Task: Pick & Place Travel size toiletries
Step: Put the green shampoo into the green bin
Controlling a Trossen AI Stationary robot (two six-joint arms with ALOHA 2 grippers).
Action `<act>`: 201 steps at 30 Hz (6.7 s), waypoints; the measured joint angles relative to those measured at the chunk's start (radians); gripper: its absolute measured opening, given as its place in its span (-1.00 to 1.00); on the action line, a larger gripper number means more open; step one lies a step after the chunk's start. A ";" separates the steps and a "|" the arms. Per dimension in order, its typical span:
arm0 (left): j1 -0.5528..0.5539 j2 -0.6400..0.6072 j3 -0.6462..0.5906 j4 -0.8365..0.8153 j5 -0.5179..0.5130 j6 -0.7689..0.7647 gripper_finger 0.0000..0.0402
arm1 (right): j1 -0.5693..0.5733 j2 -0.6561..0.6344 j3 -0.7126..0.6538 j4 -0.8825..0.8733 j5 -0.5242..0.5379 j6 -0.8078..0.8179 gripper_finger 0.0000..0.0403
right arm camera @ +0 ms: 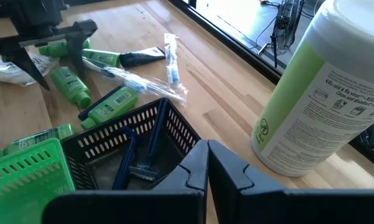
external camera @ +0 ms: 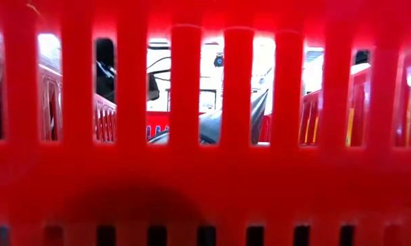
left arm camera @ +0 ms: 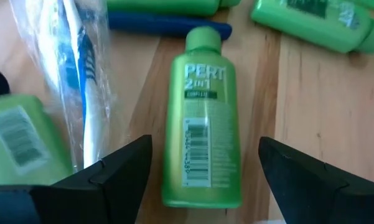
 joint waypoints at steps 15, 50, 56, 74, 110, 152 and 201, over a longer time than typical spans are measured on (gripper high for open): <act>0.000 0.017 0.000 0.008 -0.006 -0.007 0.28 | 0.000 0.000 0.000 0.000 0.000 0.000 -0.99; 0.000 -0.140 -0.002 0.009 0.003 0.079 -0.06 | 0.000 0.000 0.000 0.004 -0.004 -0.001 -0.99; 0.000 -0.275 -0.001 0.054 0.000 0.167 -0.06 | 0.000 0.000 0.000 0.114 -0.010 -0.103 -0.99; 0.001 -0.478 -0.001 0.337 -0.090 0.279 -0.06 | -0.001 0.075 0.000 0.727 -0.141 -0.471 -0.99; 0.000 -0.454 -0.001 0.373 -0.048 0.245 -0.06 | -0.237 0.829 0.070 1.683 -0.604 -0.422 0.64; 0.001 -0.225 0.063 0.538 0.027 0.177 -0.06 | -0.235 0.885 0.134 1.684 -0.684 -0.452 0.61; 0.001 -0.225 0.063 0.536 0.013 0.191 -0.06 | -0.235 0.885 0.134 1.682 -0.687 -0.454 -0.17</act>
